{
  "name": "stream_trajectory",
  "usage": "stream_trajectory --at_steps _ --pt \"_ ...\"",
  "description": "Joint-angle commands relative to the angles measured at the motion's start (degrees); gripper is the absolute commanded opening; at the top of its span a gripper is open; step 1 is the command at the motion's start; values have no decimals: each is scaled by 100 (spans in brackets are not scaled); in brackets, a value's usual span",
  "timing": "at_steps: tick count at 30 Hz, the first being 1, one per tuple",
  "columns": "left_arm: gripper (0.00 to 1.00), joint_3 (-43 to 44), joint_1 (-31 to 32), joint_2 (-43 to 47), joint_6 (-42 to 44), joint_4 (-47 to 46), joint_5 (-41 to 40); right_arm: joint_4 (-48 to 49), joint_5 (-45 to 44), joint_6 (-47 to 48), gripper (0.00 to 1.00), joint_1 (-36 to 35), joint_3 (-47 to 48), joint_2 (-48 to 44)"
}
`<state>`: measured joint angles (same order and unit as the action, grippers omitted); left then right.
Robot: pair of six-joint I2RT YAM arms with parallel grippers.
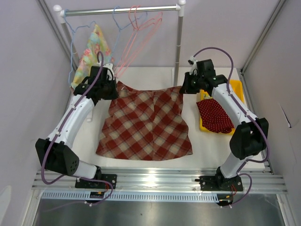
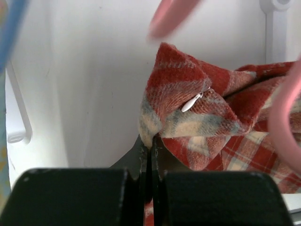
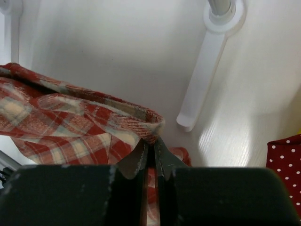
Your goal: Place the skirt on the hanger
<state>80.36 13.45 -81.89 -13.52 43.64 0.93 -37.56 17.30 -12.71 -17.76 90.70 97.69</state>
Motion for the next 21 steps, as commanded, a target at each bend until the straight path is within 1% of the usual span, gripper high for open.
stream_trajectory --at_steps 1,2,4,5,6,8,10,11,14,16,19,21 --pt "0 -97 -62 401 -168 -627 74 513 -165 199 6 18 -76 -522" --pt "0 -230 -62 506 -177 -889 135 583 -209 199 7 18 -183 -610" --pt "0 -782 -62 910 -247 -1259 188 618 -340 155 7 18 -385 -935" --pt "0 -889 -62 1024 -283 -1505 180 758 -376 111 8 27 -603 -1058" --pt "0 -951 -62 1139 -326 -1559 180 811 -394 41 9 36 -667 -1250" --pt "0 -952 -62 1166 -362 -1630 145 821 -516 -21 9 123 -589 -1331" --pt "0 -724 -62 1061 -353 -1639 188 759 -500 -135 9 281 -370 -1235" --pt "0 -671 -62 1026 -345 -1683 214 733 -369 -187 9 447 -142 -1174" --pt "0 -609 -62 938 -344 -1954 320 829 -122 -355 9 624 123 -910" --pt "0 -740 -62 938 -353 -2331 347 873 -78 -399 9 642 325 -691" --pt "0 -828 -79 894 -353 -2657 321 987 19 -460 9 642 510 -436" --pt "0 -855 -88 841 -344 -2711 390 830 80 -443 8 607 738 -295"
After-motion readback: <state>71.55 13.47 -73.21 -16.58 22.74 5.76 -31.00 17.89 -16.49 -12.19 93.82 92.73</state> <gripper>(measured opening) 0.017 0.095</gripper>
